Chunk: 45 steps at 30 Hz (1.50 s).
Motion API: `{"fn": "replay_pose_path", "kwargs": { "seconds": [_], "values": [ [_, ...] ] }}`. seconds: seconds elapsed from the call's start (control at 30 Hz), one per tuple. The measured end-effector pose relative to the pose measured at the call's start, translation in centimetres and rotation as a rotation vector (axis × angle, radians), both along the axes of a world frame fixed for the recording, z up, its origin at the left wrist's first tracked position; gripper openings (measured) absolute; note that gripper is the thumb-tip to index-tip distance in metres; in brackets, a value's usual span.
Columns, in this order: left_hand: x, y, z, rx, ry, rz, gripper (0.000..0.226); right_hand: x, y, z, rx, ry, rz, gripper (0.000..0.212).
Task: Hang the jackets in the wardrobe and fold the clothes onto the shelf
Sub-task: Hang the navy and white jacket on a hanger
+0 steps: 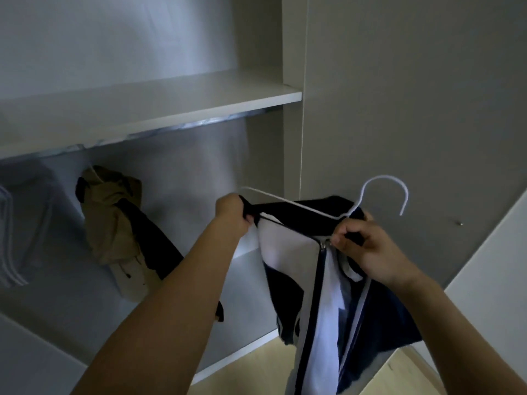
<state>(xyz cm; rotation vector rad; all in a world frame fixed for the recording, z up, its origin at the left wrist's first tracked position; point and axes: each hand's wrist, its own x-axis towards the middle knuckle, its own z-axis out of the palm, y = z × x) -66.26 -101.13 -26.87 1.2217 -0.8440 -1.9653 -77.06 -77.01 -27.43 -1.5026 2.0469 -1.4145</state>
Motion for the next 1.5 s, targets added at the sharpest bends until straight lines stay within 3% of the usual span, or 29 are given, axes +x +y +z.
{"fn": "replay_pose_path", "kwargs": {
  "seconds": [0.17,0.2,0.23,0.33,0.4,0.47,0.53,0.6,0.67,0.73,0.83,1.0,1.07,1.13,1.17,1.23,1.3,1.33,1.43,1.5],
  "values": [
    [0.5,-2.7,2.0,0.037,0.018,0.058,0.023,0.0,-0.7,-2.9,0.016,-0.021,0.026,0.026],
    [0.5,-3.2,2.0,-0.072,-0.089,0.047,0.024,-0.1,-0.7,-3.1,0.015,-0.031,0.039,0.028],
    [0.5,-3.9,2.0,-0.245,-0.352,-0.047,0.025,-0.3,-0.7,-3.2,0.015,-0.038,0.058,0.03],
    [0.9,-4.9,1.8,-0.485,-0.828,-0.169,0.025,-0.3,-0.6,-2.9,0.022,-0.024,0.123,0.034],
    [1.8,-5.8,1.2,-0.559,-0.982,-0.227,0.023,0.3,-0.5,-2.4,0.007,0.039,0.149,0.035],
    [2.6,-6.3,1.5,-0.487,-1.052,-0.291,0.024,1.2,-0.4,-1.8,-0.02,0.11,0.184,0.034],
    [2.8,-6.8,1.2,-0.508,-0.918,-0.258,0.033,2.2,-0.4,-1.6,0.011,0.11,0.244,0.038],
    [1.9,-6.1,2.8,-0.308,-0.519,-0.01,0.038,2.9,-0.5,-1.5,0.068,0.131,0.293,0.034],
    [1.2,-5.3,3.4,-0.484,-0.42,0.058,0.032,3.0,-0.6,-1.1,0.107,0.154,0.316,0.027],
    [1.3,-5.3,3.7,-0.61,-0.356,0.076,0.029,2.8,-0.3,-0.4,0.109,0.109,0.354,0.034],
    [1.9,-6.3,3.3,-0.726,-0.467,0.028,0.034,2.6,0.2,0.7,0.14,0.034,0.401,0.034],
    [3.0,-3.7,4.0,-1.291,-0.635,-0.179,0.031,1.6,1.5,1.7,0.145,-0.018,0.355,0.033],
    [3.3,-3.5,4.6,-1.392,-0.769,-0.277,0.034,0.7,2.3,1.5,0.117,-0.037,0.295,0.032],
    [3.2,-3.8,4.8,-1.348,-0.885,-0.356,0.027,0.7,2.4,1.0,0.066,-0.019,0.237,0.028],
    [2.9,-4.0,4.8,-1.229,-0.885,-0.381,0.02,1.0,2.3,0.7,0.039,-0.006,0.197,0.024],
    [2.8,-3.8,4.6,-0.869,-0.746,-0.414,0.019,1.3,1.9,0.1,0.001,-0.003,0.143,0.018],
    [3.2,-3.8,3.6,-0.793,-0.742,-0.458,0.011,1.2,1.8,-0.4,0.027,-0.019,0.148,0.025],
    [3.6,-3.8,2.9,-0.844,-0.78,-0.452,0.013,1.0,1.7,-0.6,0.056,-0.017,0.151,0.029],
    [4.8,-3.0,0.8,-1.249,-0.958,-0.339,0.017,0.7,1.3,-1.7,0.147,-0.013,0.114,0.032],
    [4.5,-1.3,-0.2,-1.474,-0.874,-0.288,0.017,0.6,1.2,-2.0,0.178,0.006,0.087,0.028]
  ]
}}
